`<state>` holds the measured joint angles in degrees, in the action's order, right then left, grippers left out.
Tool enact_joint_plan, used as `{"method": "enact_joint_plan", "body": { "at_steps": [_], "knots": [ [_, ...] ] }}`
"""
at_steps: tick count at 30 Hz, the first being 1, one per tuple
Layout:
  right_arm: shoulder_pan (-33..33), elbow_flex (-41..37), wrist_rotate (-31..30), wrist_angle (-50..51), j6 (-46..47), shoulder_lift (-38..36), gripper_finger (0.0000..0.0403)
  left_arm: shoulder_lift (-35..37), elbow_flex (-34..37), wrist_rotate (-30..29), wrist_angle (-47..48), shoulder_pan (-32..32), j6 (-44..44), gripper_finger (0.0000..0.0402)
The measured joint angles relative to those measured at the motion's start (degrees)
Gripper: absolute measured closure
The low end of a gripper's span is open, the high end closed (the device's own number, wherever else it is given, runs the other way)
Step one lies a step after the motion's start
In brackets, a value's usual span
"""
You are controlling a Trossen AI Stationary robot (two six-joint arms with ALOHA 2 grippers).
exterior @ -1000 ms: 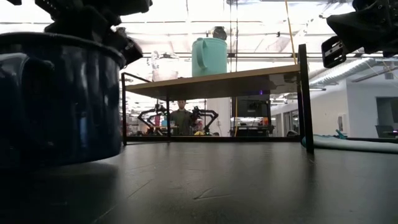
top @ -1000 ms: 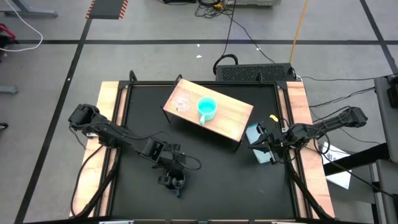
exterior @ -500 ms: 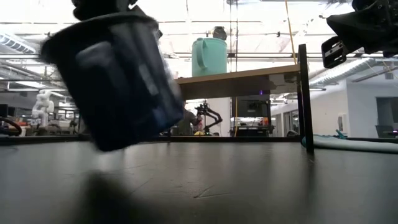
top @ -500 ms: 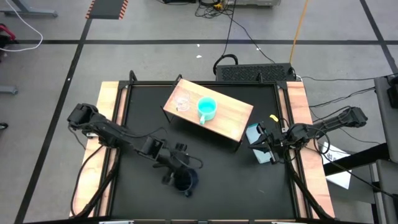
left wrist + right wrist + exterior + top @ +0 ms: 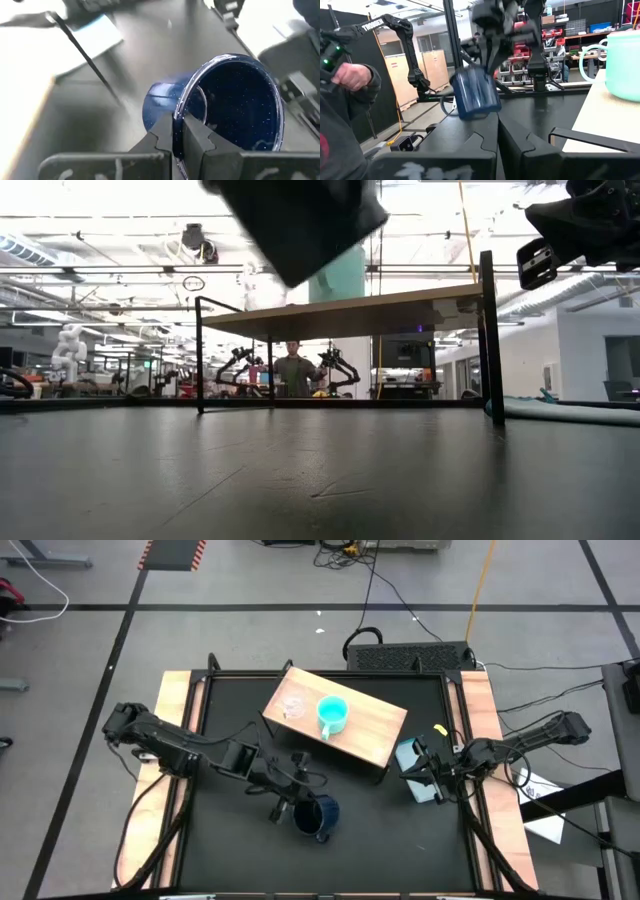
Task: Stack small to large cups/mugs on shelf
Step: Put the dark blue mug on the shelf
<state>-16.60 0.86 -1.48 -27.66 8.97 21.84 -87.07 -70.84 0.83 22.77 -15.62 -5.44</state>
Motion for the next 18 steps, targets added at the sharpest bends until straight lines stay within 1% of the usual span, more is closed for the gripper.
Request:
{"method": "enact_joint_plan", "body": {
  "at_steps": [4, 9, 13, 18],
  "knots": [
    [0.0, 0.0, 0.0, -0.02, -0.01, 0.01, 0.0403, -0.37, -5.17, -0.95, 2.9, 1.99, -2.06, 0.0385],
    [0.0, -0.01, 0.0, -0.17, -0.2, -0.01, 0.0403, -0.39, -9.75, -1.04, 3.23, 4.45, -4.46, 0.0385],
    [0.0, 0.0, 0.0, -0.2, -0.2, -0.01, 0.0403, -0.39, -12.04, -0.99, 3.07, 5.8, -6.96, 0.0385],
    [0.0, -0.01, 0.0, -0.42, -0.2, -0.01, 0.0403, -0.39, -12.38, -1.02, -1.53, 6.49, -9.47, 0.0385]
  ]
}}
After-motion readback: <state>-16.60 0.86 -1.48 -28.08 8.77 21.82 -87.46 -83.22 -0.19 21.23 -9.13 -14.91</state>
